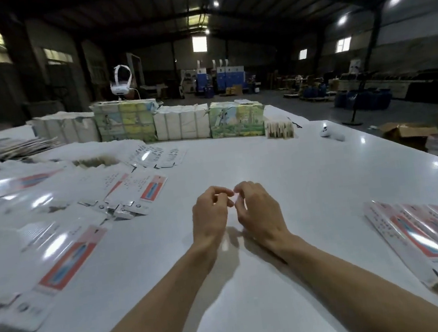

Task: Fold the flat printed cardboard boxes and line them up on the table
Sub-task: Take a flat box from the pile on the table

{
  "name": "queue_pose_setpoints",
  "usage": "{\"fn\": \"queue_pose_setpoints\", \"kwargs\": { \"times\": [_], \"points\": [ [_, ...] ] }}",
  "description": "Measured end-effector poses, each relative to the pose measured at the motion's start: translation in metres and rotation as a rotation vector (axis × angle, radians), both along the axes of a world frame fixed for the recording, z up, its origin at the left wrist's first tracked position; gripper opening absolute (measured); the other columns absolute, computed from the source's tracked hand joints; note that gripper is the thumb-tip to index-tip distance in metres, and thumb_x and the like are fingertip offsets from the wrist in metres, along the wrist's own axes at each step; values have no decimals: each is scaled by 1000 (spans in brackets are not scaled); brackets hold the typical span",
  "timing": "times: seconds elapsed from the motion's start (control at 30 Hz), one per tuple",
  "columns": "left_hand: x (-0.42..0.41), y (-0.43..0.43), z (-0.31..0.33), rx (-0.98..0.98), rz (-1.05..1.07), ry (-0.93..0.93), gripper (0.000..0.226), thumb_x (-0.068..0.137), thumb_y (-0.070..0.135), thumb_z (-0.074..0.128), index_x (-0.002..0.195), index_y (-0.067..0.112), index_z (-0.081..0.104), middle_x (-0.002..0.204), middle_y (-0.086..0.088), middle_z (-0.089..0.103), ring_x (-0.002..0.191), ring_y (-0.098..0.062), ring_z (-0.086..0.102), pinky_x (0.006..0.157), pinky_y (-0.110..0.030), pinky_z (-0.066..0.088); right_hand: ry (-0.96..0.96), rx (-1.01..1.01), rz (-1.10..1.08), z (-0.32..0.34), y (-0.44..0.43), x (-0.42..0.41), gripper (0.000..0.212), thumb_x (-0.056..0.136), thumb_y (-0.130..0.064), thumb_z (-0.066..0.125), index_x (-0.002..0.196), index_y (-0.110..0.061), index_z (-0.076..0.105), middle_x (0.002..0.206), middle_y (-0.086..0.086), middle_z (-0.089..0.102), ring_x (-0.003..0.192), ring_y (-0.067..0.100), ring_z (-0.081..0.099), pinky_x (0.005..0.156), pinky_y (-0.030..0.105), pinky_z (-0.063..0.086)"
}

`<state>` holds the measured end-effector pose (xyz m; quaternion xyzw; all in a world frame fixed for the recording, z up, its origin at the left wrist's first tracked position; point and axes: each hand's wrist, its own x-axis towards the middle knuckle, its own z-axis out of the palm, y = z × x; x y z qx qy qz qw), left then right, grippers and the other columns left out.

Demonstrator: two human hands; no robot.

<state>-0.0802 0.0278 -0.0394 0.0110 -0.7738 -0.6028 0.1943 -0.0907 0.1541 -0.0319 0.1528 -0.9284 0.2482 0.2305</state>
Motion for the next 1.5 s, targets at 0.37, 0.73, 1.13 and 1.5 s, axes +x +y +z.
{"fn": "queue_pose_setpoints", "kwargs": {
  "times": [0.37, 0.73, 1.13, 1.5],
  "points": [
    [0, -60, 35, -717, 75, -400, 26, 99, 20, 55, 124, 22, 62, 119, -5, 71, 107, -26, 66, 87, -34, 51, -126, -252, 109, -19, 14, -17, 25, 102, -10, 50, 119, -18, 67, 100, 0, 70, 92, 22, 71, 85, 40, 56],
    [62, -201, 68, -1146, 613, -844, 95, 87, 57, 78, 151, 2, 36, 150, -20, 41, 138, -37, 42, 109, -43, 45, -157, -331, 172, -20, 13, -17, 25, 101, -9, 51, 115, -19, 69, 94, -6, 68, 88, 18, 65, 84, 41, 56],
    [66, -238, 81, -1080, 519, -810, 72, 77, 58, 87, 122, 15, 51, 99, -2, 62, 99, -24, 66, 93, -40, 55, -183, -377, 201, -19, 15, -14, 26, 100, -5, 51, 112, -15, 71, 93, -7, 68, 88, 14, 68, 86, 41, 58],
    [62, -240, 84, -1035, 631, -441, 42, 84, 45, 83, 110, 14, 73, 89, -3, 67, 80, -24, 68, 70, -35, 59, -243, -466, 282, -22, 13, -18, 25, 101, -1, 51, 107, -15, 72, 96, 2, 69, 77, -4, 68, 62, 7, 48]
  ]
}}
